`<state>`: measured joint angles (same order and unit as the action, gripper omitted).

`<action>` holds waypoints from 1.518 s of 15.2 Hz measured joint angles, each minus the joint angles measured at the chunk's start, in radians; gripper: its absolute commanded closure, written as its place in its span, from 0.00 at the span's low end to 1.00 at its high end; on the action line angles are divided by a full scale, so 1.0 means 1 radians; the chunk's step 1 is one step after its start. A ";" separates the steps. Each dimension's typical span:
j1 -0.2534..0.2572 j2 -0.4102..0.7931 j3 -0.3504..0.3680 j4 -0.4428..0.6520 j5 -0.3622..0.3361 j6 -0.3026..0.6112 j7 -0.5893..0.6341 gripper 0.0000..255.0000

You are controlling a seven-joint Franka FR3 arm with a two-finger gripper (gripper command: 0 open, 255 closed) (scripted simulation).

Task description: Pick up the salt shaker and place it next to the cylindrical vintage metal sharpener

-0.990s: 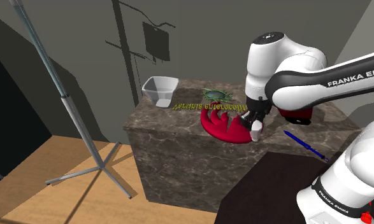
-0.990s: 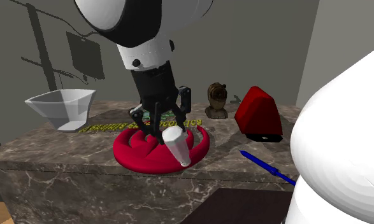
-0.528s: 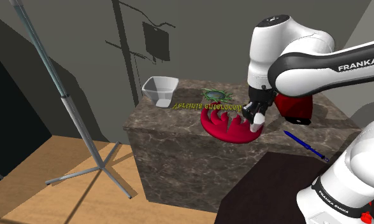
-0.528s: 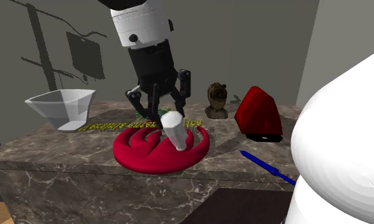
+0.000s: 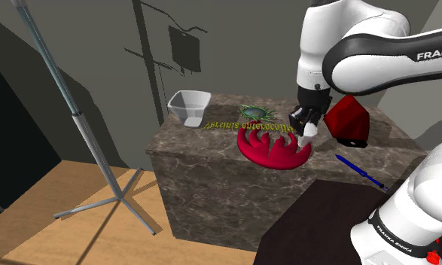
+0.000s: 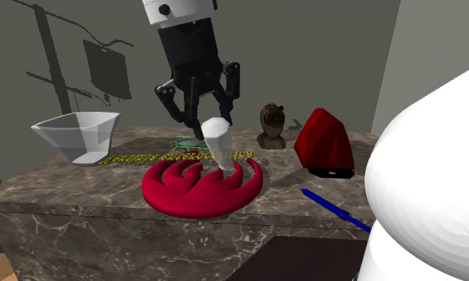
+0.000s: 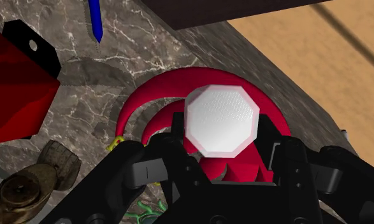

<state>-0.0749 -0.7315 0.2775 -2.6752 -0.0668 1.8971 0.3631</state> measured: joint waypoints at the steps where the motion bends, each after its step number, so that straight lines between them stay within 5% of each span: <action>1: 0.000 -0.005 -0.002 0.009 0.000 -0.014 -0.003 1.00; 8: -0.002 -0.022 -0.014 0.093 -0.004 -0.113 -0.023 1.00; 23: -0.173 0.368 -0.191 0.365 -0.174 0.050 -0.229 1.00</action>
<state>-0.2477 -0.3639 0.0862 -2.3097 -0.2412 1.9469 0.1340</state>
